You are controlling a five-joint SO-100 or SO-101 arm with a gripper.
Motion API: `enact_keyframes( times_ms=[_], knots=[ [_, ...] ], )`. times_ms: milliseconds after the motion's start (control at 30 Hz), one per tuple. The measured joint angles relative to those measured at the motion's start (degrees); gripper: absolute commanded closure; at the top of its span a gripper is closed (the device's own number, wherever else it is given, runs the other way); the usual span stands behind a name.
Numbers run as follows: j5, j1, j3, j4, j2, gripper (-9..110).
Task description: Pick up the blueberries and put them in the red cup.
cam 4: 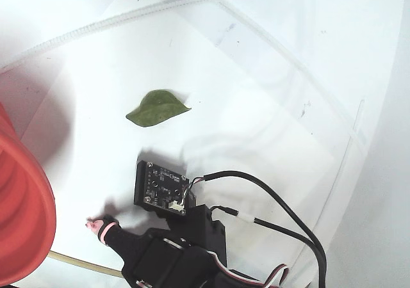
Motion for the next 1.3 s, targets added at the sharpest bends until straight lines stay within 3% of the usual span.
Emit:
enact_keyframes(
  times_ms=[1300],
  knots=[
    [5.6,-5.1,-0.4,25.9,25.6,90]
  ],
)
